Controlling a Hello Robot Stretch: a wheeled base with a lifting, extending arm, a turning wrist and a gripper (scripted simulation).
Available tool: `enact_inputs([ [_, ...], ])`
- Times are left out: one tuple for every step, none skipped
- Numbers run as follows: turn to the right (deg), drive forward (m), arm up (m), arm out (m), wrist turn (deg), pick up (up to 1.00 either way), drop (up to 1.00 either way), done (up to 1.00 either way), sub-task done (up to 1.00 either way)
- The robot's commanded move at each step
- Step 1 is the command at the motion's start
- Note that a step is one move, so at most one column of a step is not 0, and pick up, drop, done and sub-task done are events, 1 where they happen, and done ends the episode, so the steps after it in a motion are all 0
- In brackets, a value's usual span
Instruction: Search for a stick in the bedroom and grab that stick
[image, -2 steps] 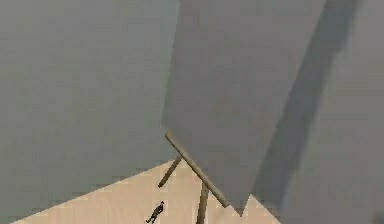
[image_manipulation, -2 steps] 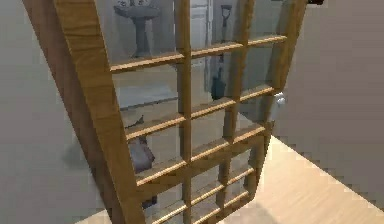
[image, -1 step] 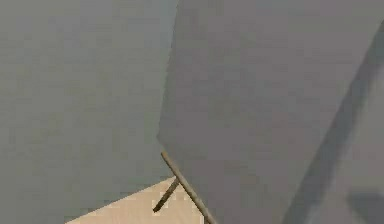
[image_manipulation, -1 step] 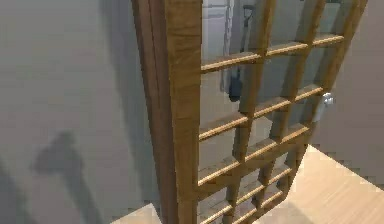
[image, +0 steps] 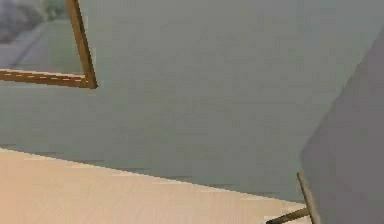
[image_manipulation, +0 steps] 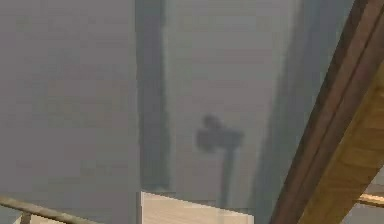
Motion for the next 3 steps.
enact_inputs([
  [-45.0, 0.00, 0.00, 0.00, 0.0, 0.00, 0.00, 0.00, 0.00],
  [-15.0, 0.00, 0.00, 0.00, 0.0, 0.00, 0.00, 0.00, 0.00],
  [0.0, 0.25, 0.00, 0.00, 0.0, 0.00, 0.00, 0.00, 0.00],
])
